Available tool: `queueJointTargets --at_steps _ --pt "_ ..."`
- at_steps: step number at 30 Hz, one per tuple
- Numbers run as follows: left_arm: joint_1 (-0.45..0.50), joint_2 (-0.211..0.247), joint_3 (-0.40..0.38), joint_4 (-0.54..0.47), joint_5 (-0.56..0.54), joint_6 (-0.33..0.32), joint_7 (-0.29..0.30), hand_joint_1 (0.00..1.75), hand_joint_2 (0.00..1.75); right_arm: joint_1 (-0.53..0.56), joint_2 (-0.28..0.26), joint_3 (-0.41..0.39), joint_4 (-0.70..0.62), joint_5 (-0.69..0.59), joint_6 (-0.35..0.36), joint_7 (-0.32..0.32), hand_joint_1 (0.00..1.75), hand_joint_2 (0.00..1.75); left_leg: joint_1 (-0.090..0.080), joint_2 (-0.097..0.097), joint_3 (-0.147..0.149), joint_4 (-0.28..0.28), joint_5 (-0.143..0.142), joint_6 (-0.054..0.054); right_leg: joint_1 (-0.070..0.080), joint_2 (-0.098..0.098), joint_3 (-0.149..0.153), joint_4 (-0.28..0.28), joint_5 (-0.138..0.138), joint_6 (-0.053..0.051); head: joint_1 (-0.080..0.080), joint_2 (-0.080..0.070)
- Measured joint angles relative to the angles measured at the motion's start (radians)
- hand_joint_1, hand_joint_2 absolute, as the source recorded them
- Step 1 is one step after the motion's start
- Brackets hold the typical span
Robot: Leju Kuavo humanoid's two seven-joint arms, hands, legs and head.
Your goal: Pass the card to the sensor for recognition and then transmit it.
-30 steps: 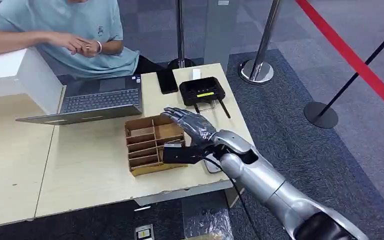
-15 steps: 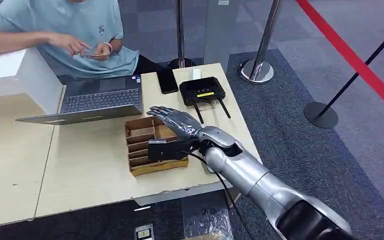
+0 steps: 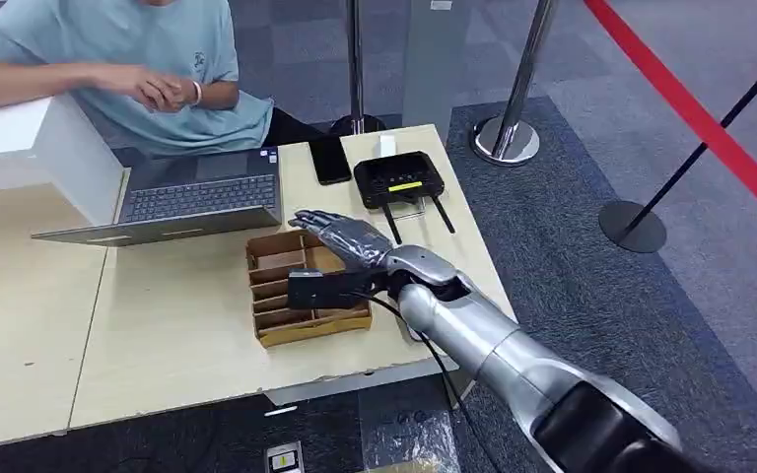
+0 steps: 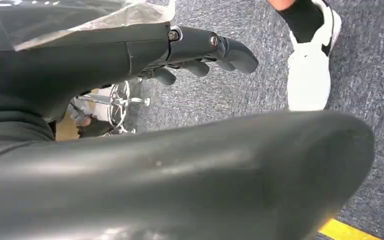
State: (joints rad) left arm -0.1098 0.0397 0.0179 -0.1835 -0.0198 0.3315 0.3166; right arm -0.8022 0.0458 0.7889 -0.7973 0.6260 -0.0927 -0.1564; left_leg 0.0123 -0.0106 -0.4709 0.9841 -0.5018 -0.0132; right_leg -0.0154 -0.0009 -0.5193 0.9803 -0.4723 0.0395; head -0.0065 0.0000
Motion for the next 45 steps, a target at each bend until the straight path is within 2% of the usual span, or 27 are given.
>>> queueJointTargets --at_steps 2,5,10,17,24,36,38,39,43,45 --pt "0.000 0.000 0.000 0.000 0.000 0.000 0.000 0.00 0.00 0.000 0.003 0.000 0.011 0.000 0.000 0.000 0.33 1.75 0.000 0.000 0.000 0.000 0.000 0.000 0.000 0.000 0.000 0.000 0.000 0.000 0.000 0.000" --pt "0.000 0.000 0.000 0.000 0.000 0.001 0.000 0.00 0.00 -0.001 0.003 0.000 0.023 0.002 -0.003 0.000 0.24 1.75 0.000 0.000 0.000 0.000 0.000 0.000 0.000 0.000 0.000 0.000 0.000 0.000 0.000 0.000" --pt "0.000 0.001 0.000 0.000 0.002 0.002 0.000 0.00 0.00 0.000 0.000 0.000 0.034 0.011 -0.003 0.013 0.30 1.75 0.000 0.000 0.000 0.000 0.000 0.000 0.000 0.000 0.000 0.000 0.000 0.000 0.000 0.000" --pt "0.001 0.001 0.000 0.000 0.013 0.008 0.003 0.00 0.00 0.000 -0.023 0.001 0.018 0.061 -0.015 0.060 0.26 1.75 0.000 0.000 0.000 0.000 0.000 0.000 0.000 0.000 0.000 0.000 0.000 0.000 0.000 0.000" --pt "0.001 0.001 0.000 0.000 0.016 0.008 0.003 0.00 0.00 0.000 -0.044 0.001 -0.005 0.068 -0.014 0.065 0.24 1.75 0.000 0.000 0.000 0.000 0.000 0.000 0.000 0.000 0.000 0.000 0.000 0.000 0.000 0.000" --pt "0.001 0.001 0.001 0.000 0.024 0.020 0.015 0.00 0.00 0.027 -0.092 0.001 -0.081 0.083 0.020 0.107 0.47 1.75 0.000 0.000 0.001 0.000 0.000 0.000 0.000 0.000 0.000 0.000 0.000 0.000 0.000 0.000" --pt "0.001 0.001 0.001 0.000 0.026 0.021 0.017 0.00 0.00 0.036 -0.102 0.001 -0.098 0.089 0.028 0.116 0.65 1.75 0.000 0.000 0.001 0.000 0.000 0.000 0.000 0.000 0.000 0.000 0.000 0.000 0.000 0.000" --pt "0.001 0.001 0.001 0.000 0.027 0.022 0.020 0.00 0.00 0.042 -0.108 0.001 -0.108 0.090 0.035 0.120 0.84 1.75 0.000 0.000 0.001 0.000 0.000 0.000 0.000 0.000 0.000 0.000 0.000 0.000 0.000 0.000" --pt "0.001 0.001 0.002 0.000 0.023 0.023 0.042 0.00 0.00 0.068 -0.128 0.001 -0.139 0.093 0.049 0.133 0.66 1.75 0.000 0.000 0.001 0.000 0.000 0.000 0.000 0.000 0.000 0.000 0.000 0.000 0.000 0.000" --pt "0.001 0.001 0.002 0.000 0.021 0.023 0.052 0.00 0.00 0.082 -0.136 0.001 -0.149 0.093 0.053 0.134 0.65 1.75 0.000 0.000 0.001 0.000 0.000 0.000 0.000 0.000 0.000 0.000 0.000 0.000 0.000 0.000"
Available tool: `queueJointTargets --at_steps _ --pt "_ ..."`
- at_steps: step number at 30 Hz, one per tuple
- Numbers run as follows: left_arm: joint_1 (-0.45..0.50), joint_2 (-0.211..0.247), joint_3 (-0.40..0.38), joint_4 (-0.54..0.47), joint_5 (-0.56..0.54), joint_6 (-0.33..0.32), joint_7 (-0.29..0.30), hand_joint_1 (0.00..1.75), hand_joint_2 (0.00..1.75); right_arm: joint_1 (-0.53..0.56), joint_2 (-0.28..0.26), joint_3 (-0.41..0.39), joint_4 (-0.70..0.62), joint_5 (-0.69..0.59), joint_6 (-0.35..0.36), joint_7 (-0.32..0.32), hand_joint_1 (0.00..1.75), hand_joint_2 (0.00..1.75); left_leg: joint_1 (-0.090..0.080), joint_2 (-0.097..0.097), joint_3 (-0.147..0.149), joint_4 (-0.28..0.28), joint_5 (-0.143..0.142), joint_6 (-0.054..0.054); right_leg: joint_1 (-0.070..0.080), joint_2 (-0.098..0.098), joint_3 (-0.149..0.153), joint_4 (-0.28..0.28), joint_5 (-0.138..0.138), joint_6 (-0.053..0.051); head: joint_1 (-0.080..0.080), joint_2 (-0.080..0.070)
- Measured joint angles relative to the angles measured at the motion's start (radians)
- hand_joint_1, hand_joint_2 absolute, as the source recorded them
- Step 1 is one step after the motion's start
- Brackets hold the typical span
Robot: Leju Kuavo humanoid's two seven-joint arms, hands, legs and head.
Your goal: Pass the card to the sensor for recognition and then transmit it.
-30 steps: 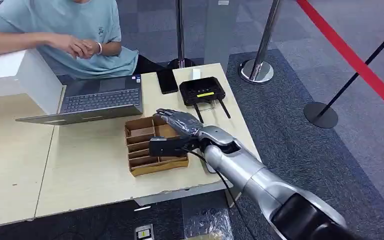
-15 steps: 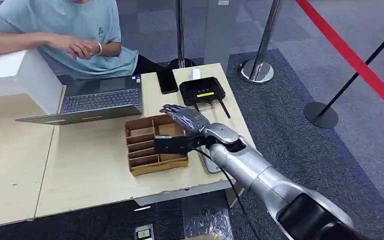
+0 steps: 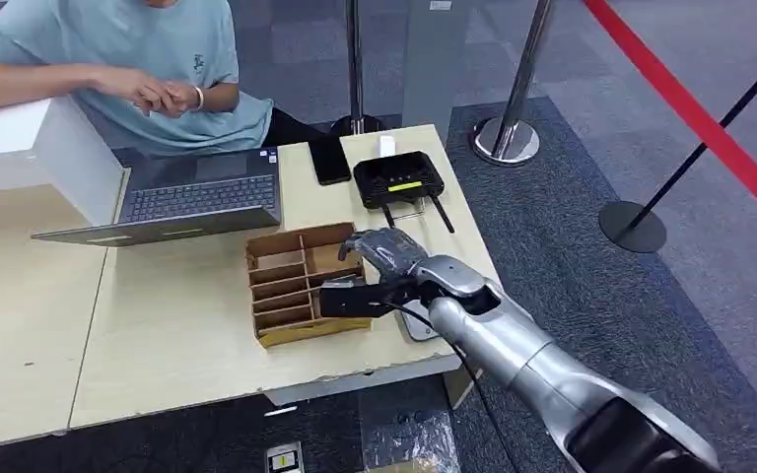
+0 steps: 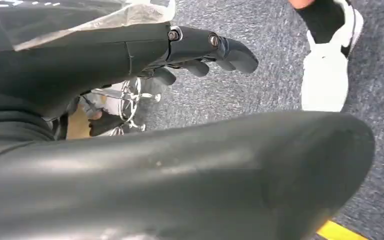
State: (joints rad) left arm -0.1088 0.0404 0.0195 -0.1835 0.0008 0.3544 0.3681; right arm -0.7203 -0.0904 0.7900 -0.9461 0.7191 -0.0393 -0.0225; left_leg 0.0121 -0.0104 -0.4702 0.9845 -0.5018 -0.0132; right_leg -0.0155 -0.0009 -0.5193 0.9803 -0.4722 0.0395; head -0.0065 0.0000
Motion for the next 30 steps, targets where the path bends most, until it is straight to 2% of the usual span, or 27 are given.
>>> queueJointTargets --at_steps 2,4,14,16,19,25,27,30 --pt "0.000 -0.001 0.000 0.000 -0.001 0.000 0.004 0.00 0.00 0.012 -0.008 0.000 -0.009 0.000 0.003 0.000 0.58 1.75 0.000 0.000 0.000 0.000 0.000 0.000 0.000 0.000 0.000 0.000 0.000 0.000 0.000 0.000" --pt "0.000 -0.001 0.000 0.000 -0.001 0.000 -0.002 0.00 0.00 0.018 -0.012 0.000 -0.015 0.000 0.003 0.000 0.63 1.75 0.000 0.000 0.000 0.000 0.000 0.000 0.000 0.000 0.000 0.000 0.000 0.000 0.000 0.000" --pt "0.000 -0.001 0.007 0.000 0.009 0.003 -0.035 0.00 0.00 0.020 -0.026 0.000 -0.044 0.000 0.005 0.002 0.61 1.75 0.000 0.000 0.000 0.000 0.000 0.000 0.000 0.000 0.000 0.000 0.000 0.000 0.000 0.000" --pt "0.000 -0.001 0.008 0.000 0.009 0.003 -0.035 0.00 0.00 0.020 -0.026 0.000 -0.046 0.000 0.006 0.001 0.72 1.75 0.000 0.000 0.000 0.000 0.000 0.000 0.000 0.000 0.000 0.000 0.000 0.000 0.000 0.000" --pt "0.000 -0.001 0.008 0.000 0.008 0.003 -0.035 0.00 0.00 0.021 -0.026 0.000 -0.053 -0.001 0.006 0.002 0.77 1.75 0.000 0.000 0.000 0.000 0.000 0.000 0.000 0.000 0.000 0.000 0.000 0.000 0.000 0.000" --pt "-0.001 -0.001 0.008 0.000 0.008 0.003 -0.036 0.00 0.00 0.022 -0.015 0.000 -0.053 -0.005 0.006 0.002 0.77 1.75 0.000 0.000 0.000 0.000 0.000 0.000 0.000 0.000 0.000 0.000 0.000 0.000 0.000 0.000" --pt "0.000 -0.001 0.008 0.000 0.008 0.003 -0.036 0.00 0.00 0.022 -0.010 0.001 -0.051 -0.007 0.006 -0.002 0.86 1.75 0.000 0.000 0.000 0.000 0.000 0.000 0.000 0.000 0.000 0.000 0.000 0.000 0.000 0.000" --pt "-0.001 -0.001 0.008 0.000 0.006 0.000 -0.036 0.00 0.00 0.022 0.000 0.003 -0.047 -0.015 0.007 -0.013 0.82 1.75 0.000 0.000 0.000 0.000 0.000 0.000 0.000 0.000 0.000 0.000 0.000 0.000 0.000 0.000"
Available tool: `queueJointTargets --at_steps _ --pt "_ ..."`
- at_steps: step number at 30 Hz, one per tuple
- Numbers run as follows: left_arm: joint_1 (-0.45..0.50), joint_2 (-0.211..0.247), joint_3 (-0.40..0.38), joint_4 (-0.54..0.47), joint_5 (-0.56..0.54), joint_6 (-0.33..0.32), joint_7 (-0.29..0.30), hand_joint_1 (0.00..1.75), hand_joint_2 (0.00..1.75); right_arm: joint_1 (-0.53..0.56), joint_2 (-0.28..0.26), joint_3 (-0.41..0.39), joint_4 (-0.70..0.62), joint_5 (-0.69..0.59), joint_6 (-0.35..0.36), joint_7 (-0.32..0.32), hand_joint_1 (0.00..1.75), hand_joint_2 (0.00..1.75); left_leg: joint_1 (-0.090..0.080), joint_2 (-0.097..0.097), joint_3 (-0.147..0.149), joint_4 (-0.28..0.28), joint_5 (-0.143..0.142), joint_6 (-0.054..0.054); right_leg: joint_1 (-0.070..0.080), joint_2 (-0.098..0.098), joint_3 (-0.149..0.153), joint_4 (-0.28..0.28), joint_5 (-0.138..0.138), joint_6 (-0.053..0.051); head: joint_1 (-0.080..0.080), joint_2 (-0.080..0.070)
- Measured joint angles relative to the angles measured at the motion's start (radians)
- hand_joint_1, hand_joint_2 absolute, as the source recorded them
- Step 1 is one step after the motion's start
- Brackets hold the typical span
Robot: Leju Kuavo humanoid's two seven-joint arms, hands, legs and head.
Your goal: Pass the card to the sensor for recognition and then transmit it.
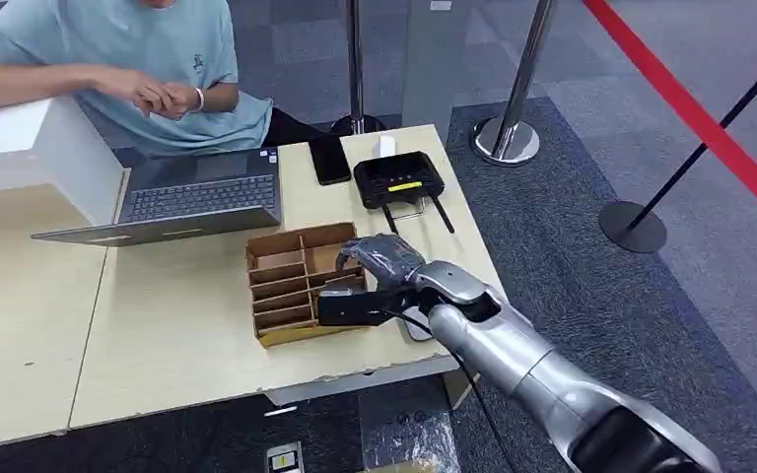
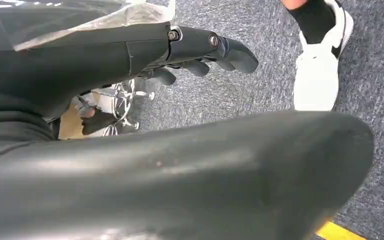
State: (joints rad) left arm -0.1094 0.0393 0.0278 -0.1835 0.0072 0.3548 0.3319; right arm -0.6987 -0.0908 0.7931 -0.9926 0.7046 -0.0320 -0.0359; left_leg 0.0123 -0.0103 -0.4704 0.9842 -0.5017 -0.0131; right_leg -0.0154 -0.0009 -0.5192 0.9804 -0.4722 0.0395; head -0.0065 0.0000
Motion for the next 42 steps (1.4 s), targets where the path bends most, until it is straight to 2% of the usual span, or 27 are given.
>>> queueJointTargets --at_steps 3,4,15,18,33,34,37,42 --pt "0.000 0.000 0.000 0.000 -0.002 -0.003 0.000 0.00 0.00 0.000 0.015 0.005 0.015 -0.008 -0.003 -0.021 0.79 1.75 0.000 0.000 0.000 0.000 0.000 0.000 0.000 0.000 0.000 0.000 0.000 0.000 0.000 0.000" --pt "0.000 0.000 0.000 0.000 -0.003 -0.004 0.000 0.00 0.00 0.000 0.019 0.007 0.020 -0.009 -0.003 -0.027 0.72 1.75 0.000 0.000 0.000 0.000 0.000 0.000 0.000 0.000 0.000 0.000 0.000 0.000 0.000 0.000" --pt "0.000 0.000 0.000 0.000 -0.006 -0.006 -0.004 0.00 0.00 -0.005 0.068 0.021 0.096 -0.013 -0.006 -0.050 0.77 1.75 0.000 0.000 0.000 0.000 0.000 0.000 0.000 0.000 0.000 0.000 0.000 0.000 0.000 0.000" --pt "0.000 0.000 0.000 0.000 -0.006 -0.006 -0.004 0.00 0.00 -0.005 0.075 0.022 0.115 -0.014 -0.006 -0.055 0.86 1.75 0.000 0.000 0.000 0.000 0.000 0.000 0.000 0.000 0.000 0.000 0.000 0.000 0.000 0.000" --pt "0.000 0.000 0.000 0.000 -0.003 -0.007 0.000 0.00 0.00 -0.050 0.098 0.021 0.221 -0.032 -0.057 -0.084 0.84 1.75 0.000 0.000 0.000 0.000 0.000 0.000 0.000 0.000 0.000 0.000 0.000 0.000 0.000 0.000" --pt "0.000 0.000 0.000 0.000 -0.003 -0.007 0.000 0.00 0.00 -0.053 0.098 0.021 0.225 -0.034 -0.057 -0.085 0.77 1.75 0.000 0.000 0.000 0.000 0.000 0.000 0.000 0.000 0.000 0.000 0.000 0.000 0.000 0.000" --pt "0.000 0.000 0.000 0.000 0.000 -0.006 0.000 0.00 0.00 -0.061 0.101 0.021 0.233 -0.048 -0.055 -0.089 0.73 1.75 0.000 0.000 0.000 0.000 0.000 0.000 0.000 0.000 0.000 0.000 0.000 0.000 0.000 0.000" --pt "0.000 0.000 0.000 0.000 0.000 -0.006 0.000 0.00 0.00 -0.079 0.102 0.020 0.238 -0.053 -0.054 -0.090 0.77 1.75 0.000 0.000 0.000 0.000 0.000 0.000 0.000 0.000 0.000 0.000 0.000 0.000 0.000 0.000"
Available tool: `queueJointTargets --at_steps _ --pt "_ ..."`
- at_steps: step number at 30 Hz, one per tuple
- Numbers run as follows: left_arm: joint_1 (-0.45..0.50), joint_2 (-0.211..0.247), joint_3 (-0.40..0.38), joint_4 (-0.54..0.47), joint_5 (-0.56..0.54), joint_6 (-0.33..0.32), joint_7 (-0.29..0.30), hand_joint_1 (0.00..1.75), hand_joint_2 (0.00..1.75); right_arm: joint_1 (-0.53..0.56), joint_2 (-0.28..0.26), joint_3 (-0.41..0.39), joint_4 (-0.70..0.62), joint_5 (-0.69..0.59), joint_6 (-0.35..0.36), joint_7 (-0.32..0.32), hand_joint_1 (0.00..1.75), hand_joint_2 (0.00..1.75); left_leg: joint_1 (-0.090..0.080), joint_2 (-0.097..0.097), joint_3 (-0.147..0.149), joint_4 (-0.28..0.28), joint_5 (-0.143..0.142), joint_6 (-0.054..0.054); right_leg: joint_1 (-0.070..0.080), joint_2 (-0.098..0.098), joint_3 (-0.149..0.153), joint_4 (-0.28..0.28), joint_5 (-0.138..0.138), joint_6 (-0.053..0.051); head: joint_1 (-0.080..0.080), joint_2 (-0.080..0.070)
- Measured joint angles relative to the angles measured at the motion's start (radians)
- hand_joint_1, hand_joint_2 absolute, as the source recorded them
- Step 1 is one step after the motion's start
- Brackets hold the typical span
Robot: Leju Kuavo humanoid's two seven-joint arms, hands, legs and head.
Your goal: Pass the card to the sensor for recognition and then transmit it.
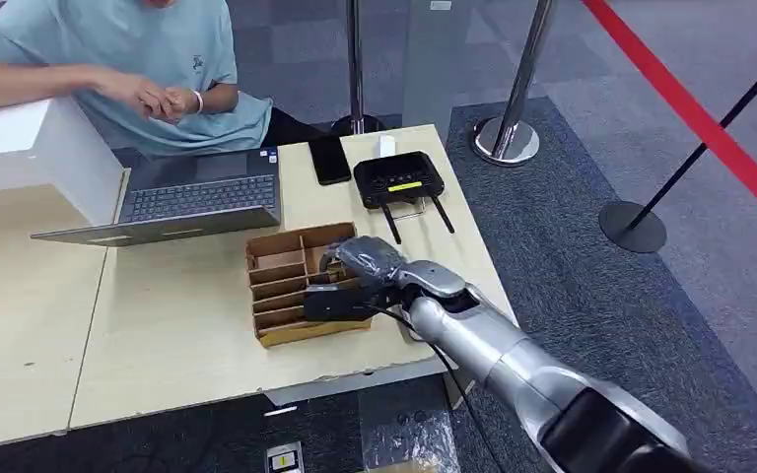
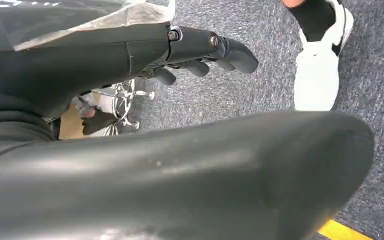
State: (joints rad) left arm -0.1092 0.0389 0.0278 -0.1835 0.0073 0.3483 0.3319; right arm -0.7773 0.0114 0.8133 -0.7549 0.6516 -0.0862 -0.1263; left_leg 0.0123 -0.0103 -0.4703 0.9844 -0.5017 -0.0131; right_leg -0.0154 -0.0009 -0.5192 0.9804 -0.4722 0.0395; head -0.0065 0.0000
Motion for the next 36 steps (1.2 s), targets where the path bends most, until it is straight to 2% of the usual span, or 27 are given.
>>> queueJointTargets --at_steps 21,24,30,34,36 --pt "0.000 -0.001 0.000 0.000 0.000 0.000 0.000 0.00 0.00 -0.016 0.003 -0.003 -0.025 -0.003 0.015 0.011 0.75 1.75 0.000 0.000 0.000 0.000 0.000 0.000 0.000 0.000 0.000 0.000 0.000 0.000 0.000 0.000" --pt "0.000 -0.001 0.000 0.000 -0.001 0.000 -0.001 0.00 0.00 -0.018 0.003 -0.004 -0.025 -0.008 0.015 0.011 0.87 1.75 0.000 0.000 0.000 0.000 0.000 0.000 0.000 0.000 0.000 0.000 0.000 0.000 0.000 0.000" --pt "0.000 -0.002 0.000 0.000 -0.006 -0.005 0.000 0.00 0.00 -0.022 0.004 -0.005 -0.024 -0.012 0.017 0.007 0.79 1.75 0.000 0.000 0.000 0.000 0.000 0.000 0.000 0.000 0.000 0.000 0.000 0.000 0.000 0.000" --pt "0.000 -0.003 0.000 0.000 -0.010 -0.009 0.000 0.00 0.00 -0.032 0.012 -0.005 -0.008 -0.016 0.015 -0.010 0.82 1.75 0.000 0.000 0.000 0.000 0.000 0.000 0.000 0.000 0.000 0.000 0.000 0.000 0.000 0.000" --pt "0.000 -0.003 0.000 0.000 -0.011 -0.009 0.000 0.00 0.00 -0.036 0.018 -0.005 0.002 -0.017 0.014 -0.017 0.77 1.75 0.000 0.000 0.000 0.000 0.000 0.000 0.000 0.000 0.000 0.000 0.000 0.000 0.000 0.000"
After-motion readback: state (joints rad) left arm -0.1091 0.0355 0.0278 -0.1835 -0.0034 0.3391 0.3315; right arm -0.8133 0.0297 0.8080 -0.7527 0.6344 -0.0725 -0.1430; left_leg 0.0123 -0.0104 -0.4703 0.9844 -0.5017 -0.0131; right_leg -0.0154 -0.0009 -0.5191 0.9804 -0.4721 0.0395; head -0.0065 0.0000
